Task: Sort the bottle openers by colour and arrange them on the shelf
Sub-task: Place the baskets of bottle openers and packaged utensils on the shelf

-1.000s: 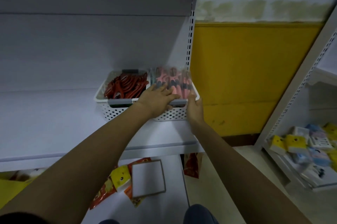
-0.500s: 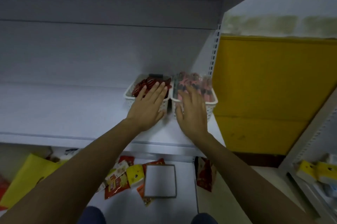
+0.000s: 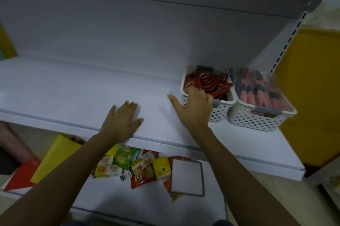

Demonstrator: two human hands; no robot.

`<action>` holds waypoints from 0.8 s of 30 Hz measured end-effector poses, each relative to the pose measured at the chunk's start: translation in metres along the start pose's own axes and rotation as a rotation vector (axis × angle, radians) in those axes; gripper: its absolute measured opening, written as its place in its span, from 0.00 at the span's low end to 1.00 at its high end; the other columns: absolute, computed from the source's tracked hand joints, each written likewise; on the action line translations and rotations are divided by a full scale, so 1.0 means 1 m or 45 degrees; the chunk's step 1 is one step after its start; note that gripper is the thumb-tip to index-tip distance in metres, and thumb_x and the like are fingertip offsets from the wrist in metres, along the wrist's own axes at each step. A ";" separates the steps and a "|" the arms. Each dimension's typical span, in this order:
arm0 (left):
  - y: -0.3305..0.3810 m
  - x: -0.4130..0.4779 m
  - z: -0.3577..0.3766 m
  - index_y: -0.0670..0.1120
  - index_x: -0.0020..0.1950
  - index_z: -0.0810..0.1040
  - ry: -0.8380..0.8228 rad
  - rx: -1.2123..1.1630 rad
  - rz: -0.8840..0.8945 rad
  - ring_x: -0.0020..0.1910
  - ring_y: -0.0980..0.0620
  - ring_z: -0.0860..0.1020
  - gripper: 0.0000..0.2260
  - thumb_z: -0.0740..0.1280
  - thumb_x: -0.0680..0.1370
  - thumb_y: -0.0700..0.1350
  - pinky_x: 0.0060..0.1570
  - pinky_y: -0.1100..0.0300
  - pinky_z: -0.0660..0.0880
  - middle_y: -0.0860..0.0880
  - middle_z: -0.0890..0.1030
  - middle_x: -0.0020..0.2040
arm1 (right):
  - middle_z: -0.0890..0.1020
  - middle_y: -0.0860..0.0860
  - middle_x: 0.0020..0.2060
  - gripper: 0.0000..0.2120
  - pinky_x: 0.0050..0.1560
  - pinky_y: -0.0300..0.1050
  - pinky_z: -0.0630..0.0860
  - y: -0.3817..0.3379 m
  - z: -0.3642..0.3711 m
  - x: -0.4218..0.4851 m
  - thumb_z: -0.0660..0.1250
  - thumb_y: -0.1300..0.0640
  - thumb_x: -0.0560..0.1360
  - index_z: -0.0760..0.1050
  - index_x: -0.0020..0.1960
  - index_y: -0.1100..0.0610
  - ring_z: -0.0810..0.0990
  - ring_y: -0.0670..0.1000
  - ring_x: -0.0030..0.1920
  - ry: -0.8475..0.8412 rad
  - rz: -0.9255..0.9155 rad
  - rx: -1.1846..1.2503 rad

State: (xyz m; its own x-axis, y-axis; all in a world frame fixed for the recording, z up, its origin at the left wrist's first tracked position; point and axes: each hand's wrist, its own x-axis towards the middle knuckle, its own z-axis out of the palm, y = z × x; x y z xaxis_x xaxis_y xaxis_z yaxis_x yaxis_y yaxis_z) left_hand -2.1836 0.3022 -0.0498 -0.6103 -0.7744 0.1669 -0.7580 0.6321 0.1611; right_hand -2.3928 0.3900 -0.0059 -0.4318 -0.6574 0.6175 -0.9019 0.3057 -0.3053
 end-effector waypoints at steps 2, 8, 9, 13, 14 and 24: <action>-0.016 0.012 -0.001 0.44 0.75 0.60 -0.030 -0.053 0.058 0.76 0.51 0.53 0.25 0.50 0.81 0.56 0.73 0.48 0.47 0.47 0.60 0.76 | 0.80 0.52 0.44 0.28 0.52 0.48 0.65 -0.003 0.010 0.000 0.63 0.31 0.70 0.76 0.50 0.56 0.76 0.55 0.48 0.074 0.041 -0.149; -0.023 0.027 0.011 0.45 0.77 0.43 -0.292 0.060 0.246 0.76 0.53 0.39 0.27 0.43 0.82 0.56 0.73 0.49 0.39 0.48 0.42 0.78 | 0.82 0.55 0.42 0.19 0.50 0.50 0.65 -0.015 0.020 0.007 0.68 0.42 0.72 0.78 0.47 0.59 0.77 0.57 0.46 0.144 0.188 -0.395; -0.023 0.027 0.012 0.44 0.77 0.43 -0.303 0.057 0.255 0.76 0.52 0.39 0.28 0.43 0.82 0.56 0.73 0.49 0.39 0.48 0.41 0.78 | 0.82 0.56 0.41 0.17 0.50 0.50 0.65 -0.017 0.019 0.008 0.68 0.45 0.72 0.79 0.46 0.60 0.77 0.57 0.45 0.135 0.211 -0.432; -0.018 0.030 0.012 0.44 0.77 0.42 -0.298 0.084 0.263 0.76 0.49 0.40 0.27 0.41 0.82 0.56 0.73 0.45 0.40 0.46 0.41 0.78 | 0.81 0.56 0.41 0.13 0.51 0.49 0.63 -0.029 0.016 0.011 0.63 0.50 0.74 0.79 0.45 0.60 0.76 0.57 0.45 0.106 0.325 -0.468; -0.017 0.030 0.013 0.44 0.77 0.41 -0.311 0.084 0.267 0.76 0.48 0.39 0.27 0.40 0.81 0.56 0.73 0.44 0.40 0.46 0.41 0.78 | 0.81 0.56 0.42 0.13 0.51 0.49 0.62 -0.035 0.016 0.011 0.63 0.51 0.74 0.79 0.45 0.60 0.75 0.57 0.45 0.099 0.352 -0.475; -0.020 0.033 0.009 0.47 0.77 0.52 -0.182 -0.419 0.260 0.76 0.49 0.49 0.25 0.45 0.82 0.55 0.74 0.48 0.45 0.47 0.55 0.77 | 0.78 0.55 0.31 0.10 0.45 0.47 0.62 -0.102 0.026 -0.018 0.68 0.55 0.69 0.74 0.33 0.60 0.74 0.56 0.36 0.246 0.320 -0.367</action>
State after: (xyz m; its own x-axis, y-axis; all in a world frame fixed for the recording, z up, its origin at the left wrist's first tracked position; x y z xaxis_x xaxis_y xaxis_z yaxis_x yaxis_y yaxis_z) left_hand -2.1910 0.2640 -0.0566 -0.7840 -0.6135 0.0945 -0.5179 0.7304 0.4453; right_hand -2.2929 0.3528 -0.0047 -0.6080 -0.4055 0.6826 -0.7231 0.6379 -0.2651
